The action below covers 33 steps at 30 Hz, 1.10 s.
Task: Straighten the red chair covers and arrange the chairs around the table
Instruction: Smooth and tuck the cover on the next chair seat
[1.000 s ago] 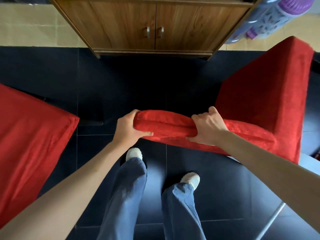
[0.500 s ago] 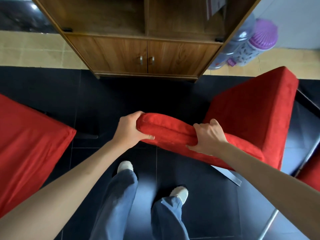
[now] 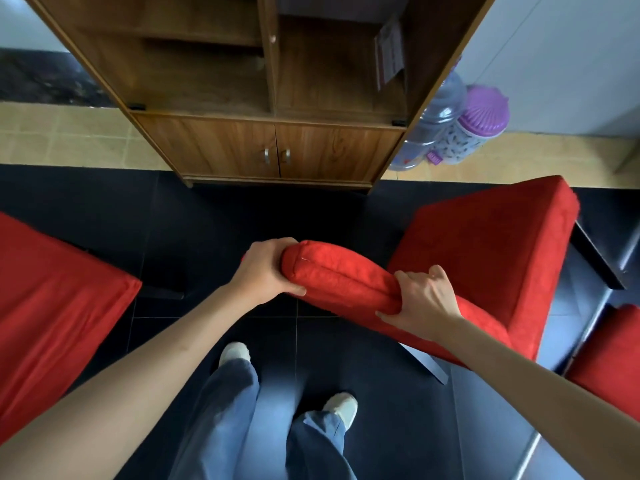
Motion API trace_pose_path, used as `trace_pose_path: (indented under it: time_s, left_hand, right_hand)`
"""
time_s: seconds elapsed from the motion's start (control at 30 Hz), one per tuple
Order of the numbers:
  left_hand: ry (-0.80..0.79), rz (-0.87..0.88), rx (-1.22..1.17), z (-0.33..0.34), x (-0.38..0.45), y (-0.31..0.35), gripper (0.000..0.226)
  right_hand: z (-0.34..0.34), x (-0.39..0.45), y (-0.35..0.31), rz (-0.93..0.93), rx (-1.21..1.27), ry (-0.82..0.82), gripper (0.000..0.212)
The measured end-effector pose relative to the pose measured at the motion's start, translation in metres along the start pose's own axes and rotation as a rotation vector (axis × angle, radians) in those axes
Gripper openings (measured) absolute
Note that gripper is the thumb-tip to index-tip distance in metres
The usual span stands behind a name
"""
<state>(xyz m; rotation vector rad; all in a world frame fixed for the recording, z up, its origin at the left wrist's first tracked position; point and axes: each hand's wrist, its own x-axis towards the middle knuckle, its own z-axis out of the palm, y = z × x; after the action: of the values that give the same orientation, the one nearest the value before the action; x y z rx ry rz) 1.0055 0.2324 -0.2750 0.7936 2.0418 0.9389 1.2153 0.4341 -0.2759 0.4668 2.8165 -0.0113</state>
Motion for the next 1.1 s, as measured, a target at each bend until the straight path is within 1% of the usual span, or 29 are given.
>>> trace_pose_path:
  time_s: [0.33, 0.5, 0.57, 0.67, 0.77, 0.8, 0.87, 0.9, 0.93, 0.97, 1.03, 1.1]
  left_hand:
    - [0.018, 0.119, 0.083, 0.022, -0.02, 0.088, 0.059]
    - [-0.001, 0.213, 0.171, 0.036, -0.035, 0.121, 0.061]
    - [-0.012, 0.233, 0.198, 0.039, -0.038, 0.131, 0.062]
    - [-0.031, 0.25, 0.244, 0.044, -0.043, 0.148, 0.06]
    - [-0.034, 0.277, 0.282, 0.051, -0.05, 0.164, 0.061]
    - [-0.034, 0.282, 0.308, 0.054, -0.052, 0.17, 0.062]
    - [-0.035, 0.283, 0.361, 0.059, -0.056, 0.179, 0.064]
    - [-0.032, 0.283, 0.378, 0.061, -0.057, 0.182, 0.064]
    - [-0.03, 0.284, 0.391, 0.063, -0.059, 0.186, 0.063]
    - [-0.031, 0.284, 0.407, 0.066, -0.06, 0.189, 0.063]
    - [-0.043, 0.286, 0.45, 0.071, -0.065, 0.195, 0.063]
    - [-0.062, 0.302, 0.494, 0.077, -0.069, 0.202, 0.061]
  right_hand:
    - [-0.037, -0.064, 0.043, 0.154, 0.062, 0.063, 0.052]
    - [-0.039, -0.098, 0.052, 0.209, 0.089, 0.069, 0.051]
    - [-0.041, -0.107, 0.054, 0.235, 0.103, 0.101, 0.052]
    - [-0.045, -0.118, 0.059, 0.281, 0.12, 0.098, 0.053]
    - [-0.05, -0.132, 0.065, 0.355, 0.203, 0.088, 0.054]
    - [-0.052, -0.136, 0.065, 0.384, 0.27, 0.085, 0.061]
    - [-0.059, -0.141, 0.063, 0.425, 0.453, 0.081, 0.091]
    - [-0.063, -0.142, 0.062, 0.418, 0.523, 0.1, 0.098]
    - [-0.065, -0.143, 0.061, 0.398, 0.549, 0.124, 0.095]
    - [-0.068, -0.145, 0.062, 0.386, 0.536, 0.133, 0.086]
    - [-0.07, -0.153, 0.064, 0.387, 0.46, 0.144, 0.068]
    - [-0.071, -0.163, 0.067, 0.405, 0.411, 0.15, 0.059]
